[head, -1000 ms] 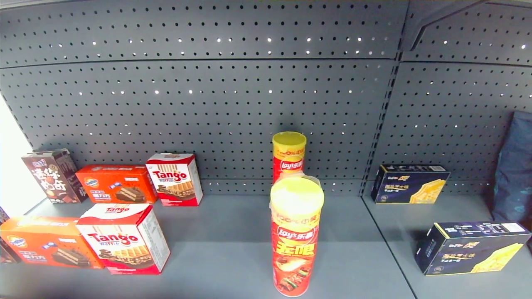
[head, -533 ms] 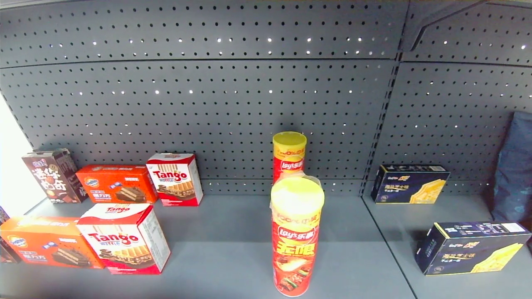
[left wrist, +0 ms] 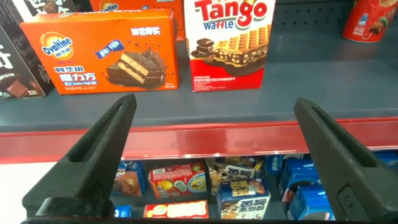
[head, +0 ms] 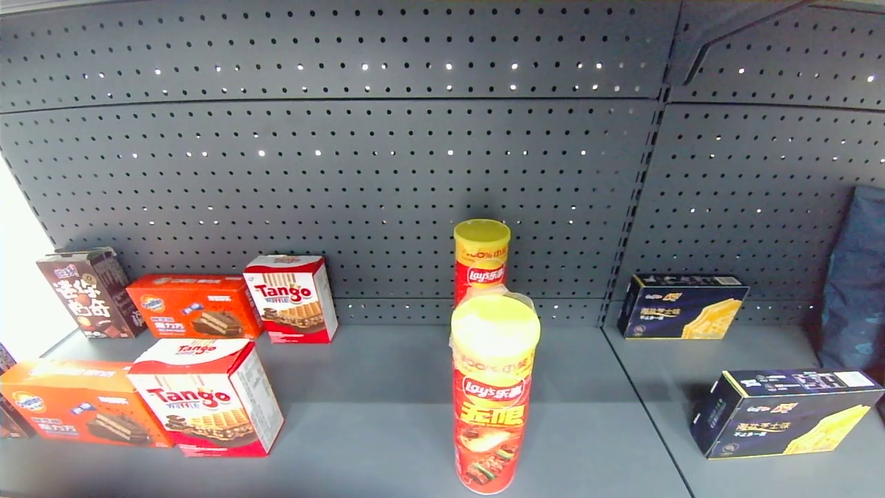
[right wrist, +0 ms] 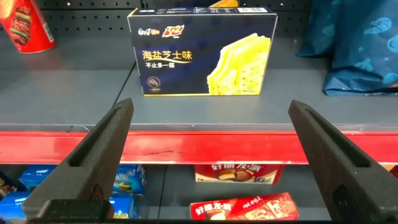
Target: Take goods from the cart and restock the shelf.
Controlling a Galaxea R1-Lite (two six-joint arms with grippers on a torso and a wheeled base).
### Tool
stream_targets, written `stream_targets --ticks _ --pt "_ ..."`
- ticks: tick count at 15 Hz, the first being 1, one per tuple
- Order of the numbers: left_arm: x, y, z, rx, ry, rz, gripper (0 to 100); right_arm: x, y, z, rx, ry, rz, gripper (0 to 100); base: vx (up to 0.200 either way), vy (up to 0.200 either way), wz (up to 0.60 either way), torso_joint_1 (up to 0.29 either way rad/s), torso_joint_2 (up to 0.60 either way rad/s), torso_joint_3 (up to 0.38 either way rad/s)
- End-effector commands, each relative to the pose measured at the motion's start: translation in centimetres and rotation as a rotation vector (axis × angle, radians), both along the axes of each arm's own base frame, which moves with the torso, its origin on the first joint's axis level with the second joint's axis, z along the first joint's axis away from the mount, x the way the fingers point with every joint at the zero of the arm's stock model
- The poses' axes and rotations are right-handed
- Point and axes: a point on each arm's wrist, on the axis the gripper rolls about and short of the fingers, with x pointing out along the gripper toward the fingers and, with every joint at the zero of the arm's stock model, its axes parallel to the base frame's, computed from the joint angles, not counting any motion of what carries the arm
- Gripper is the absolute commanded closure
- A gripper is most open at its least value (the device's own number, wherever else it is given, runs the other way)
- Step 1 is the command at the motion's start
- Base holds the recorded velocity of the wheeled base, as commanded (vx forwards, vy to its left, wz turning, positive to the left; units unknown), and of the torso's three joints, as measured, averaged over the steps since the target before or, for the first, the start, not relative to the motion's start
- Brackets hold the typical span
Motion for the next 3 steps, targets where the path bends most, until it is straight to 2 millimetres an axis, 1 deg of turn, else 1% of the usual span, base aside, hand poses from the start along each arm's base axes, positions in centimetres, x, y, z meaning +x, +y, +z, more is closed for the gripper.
stream_targets --ticks 1,3 --pt "0.00 0.00 0.00 0.000 0.000 0.000 0 0.01 0.00 0.00 0.000 0.002 0.002 0 0.000 0.000 0.00 0.000 0.00 0.000" --pt "0.00 0.00 0.00 0.000 0.000 0.000 0 0.01 0.00 0.00 0.001 0.001 0.000 0 0.000 0.000 0.00 0.000 0.00 0.000"
